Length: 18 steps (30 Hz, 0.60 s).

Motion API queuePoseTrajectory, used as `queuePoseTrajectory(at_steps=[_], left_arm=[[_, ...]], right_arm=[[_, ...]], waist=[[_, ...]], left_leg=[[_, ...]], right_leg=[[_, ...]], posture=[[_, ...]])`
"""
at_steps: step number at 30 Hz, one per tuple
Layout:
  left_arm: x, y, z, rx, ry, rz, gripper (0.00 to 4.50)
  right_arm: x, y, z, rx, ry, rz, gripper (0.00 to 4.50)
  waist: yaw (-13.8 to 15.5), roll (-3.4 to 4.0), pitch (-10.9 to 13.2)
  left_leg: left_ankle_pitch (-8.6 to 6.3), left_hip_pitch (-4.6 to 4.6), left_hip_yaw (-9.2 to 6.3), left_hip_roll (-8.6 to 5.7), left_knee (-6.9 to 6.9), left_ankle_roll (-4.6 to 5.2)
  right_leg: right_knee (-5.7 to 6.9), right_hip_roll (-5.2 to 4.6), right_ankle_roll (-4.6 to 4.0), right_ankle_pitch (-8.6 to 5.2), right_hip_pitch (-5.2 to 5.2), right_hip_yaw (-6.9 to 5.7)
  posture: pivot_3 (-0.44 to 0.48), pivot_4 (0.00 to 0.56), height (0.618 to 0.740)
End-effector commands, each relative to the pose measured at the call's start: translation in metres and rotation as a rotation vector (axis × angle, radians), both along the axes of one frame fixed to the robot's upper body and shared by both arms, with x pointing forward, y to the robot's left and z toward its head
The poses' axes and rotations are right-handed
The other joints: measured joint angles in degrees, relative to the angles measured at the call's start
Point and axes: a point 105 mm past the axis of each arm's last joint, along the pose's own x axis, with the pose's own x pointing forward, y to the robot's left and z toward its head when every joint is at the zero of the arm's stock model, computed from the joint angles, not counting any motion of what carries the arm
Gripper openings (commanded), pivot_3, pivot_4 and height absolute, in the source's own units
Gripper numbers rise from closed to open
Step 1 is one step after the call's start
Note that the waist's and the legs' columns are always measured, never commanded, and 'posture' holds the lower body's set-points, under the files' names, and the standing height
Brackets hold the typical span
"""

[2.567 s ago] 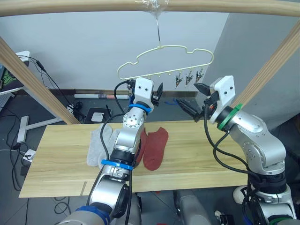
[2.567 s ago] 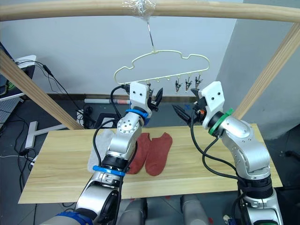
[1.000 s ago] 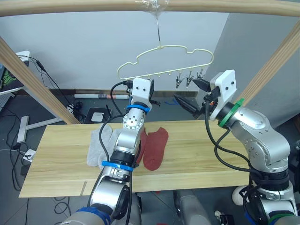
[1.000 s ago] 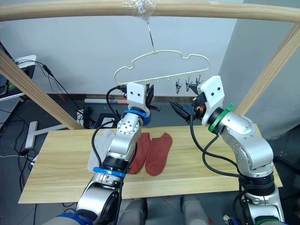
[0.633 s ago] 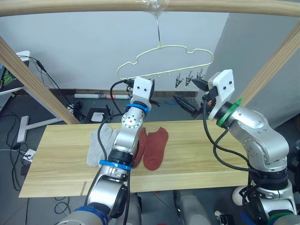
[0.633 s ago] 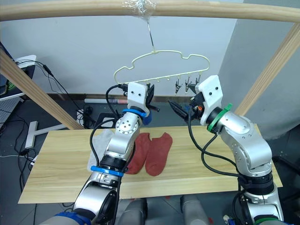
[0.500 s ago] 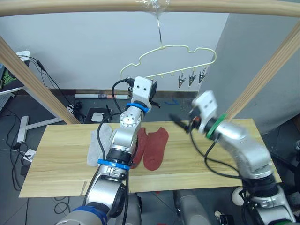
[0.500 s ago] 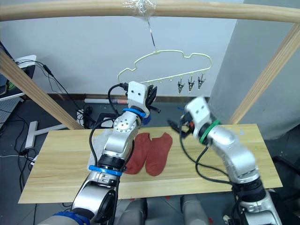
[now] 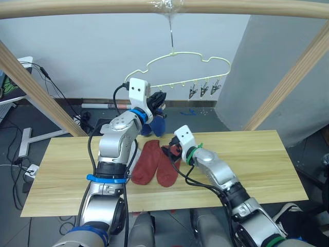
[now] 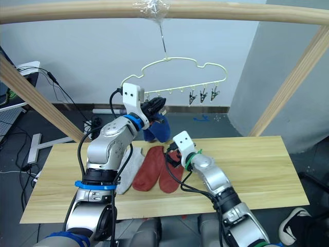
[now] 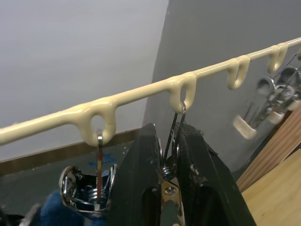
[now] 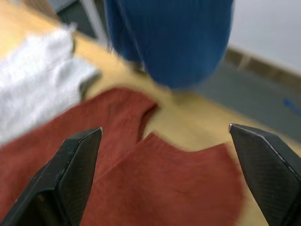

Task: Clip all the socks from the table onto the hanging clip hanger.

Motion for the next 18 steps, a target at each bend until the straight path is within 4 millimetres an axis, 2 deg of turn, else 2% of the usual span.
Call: queuePoseTrajectory(at_steps=[1, 3, 5, 9, 12, 18], left_arm=[[-0.005, -0.004, -0.001, 0.004, 0.001, -0.006, 0.18], [-0.005, -0.004, -0.002, 0.005, 0.002, -0.004, 0.18], [-0.005, -0.004, -0.003, 0.012, 0.006, -0.003, 0.18], [-0.005, -0.003, -0.004, 0.023, 0.008, -0.002, 0.18], [-0.005, -0.003, -0.004, 0.027, 0.007, -0.002, 0.18], [-0.005, -0.004, -0.004, 0.031, 0.006, -0.009, 0.18]], right_arm=[[0.004, -0.001, -0.007, -0.031, -0.023, -0.011, 4.50], [0.005, -0.002, -0.010, -0.028, -0.015, -0.025, 4.50], [-0.001, -0.002, -0.029, -0.082, 0.031, -0.021, 4.50], [-0.011, -0.007, -0.051, -0.147, 0.091, -0.004, 4.50], [-0.017, -0.013, -0.061, -0.185, 0.116, 0.023, 3.90], [-0.021, -0.026, -0.070, -0.255, 0.096, 0.068, 1.85]], waist=[[0.25, 0.00, 0.00], [0.32, 0.00, 0.00], [0.34, 0.00, 0.00], [0.19, 0.00, 0.00], [0.20, 0.00, -0.01], [0.18, 0.01, -0.02]], left_leg=[[0.00, -0.03, 0.03, -0.02, 0.00, 0.00], [0.00, -0.05, 0.05, -0.05, 0.01, 0.00], [0.00, -0.02, 0.03, -0.04, 0.01, 0.00], [0.00, 0.08, 0.03, -0.02, 0.01, 0.00], [0.00, 0.16, 0.03, -0.02, 0.02, 0.00], [0.00, 0.24, 0.04, -0.02, 0.01, 0.00]], right_leg=[[-0.04, -0.03, -0.12, 0.08, 0.00, 0.02], [-0.06, -0.06, -0.22, 0.14, 0.00, 0.02], [-0.03, -0.05, -0.20, 0.13, -0.01, 0.01], [0.05, -0.02, 0.02, 0.00, 0.04, 0.02], [0.05, -0.02, 0.03, 0.00, 0.13, 0.02], [0.05, -0.02, 0.03, -0.01, 0.19, 0.03]], posture=[[-0.009, 0.249, 0.740], [-0.009, 0.249, 0.740], [0.005, 0.244, 0.740], [0.005, 0.244, 0.740], [0.005, 0.244, 0.740], [0.005, 0.244, 0.740]])
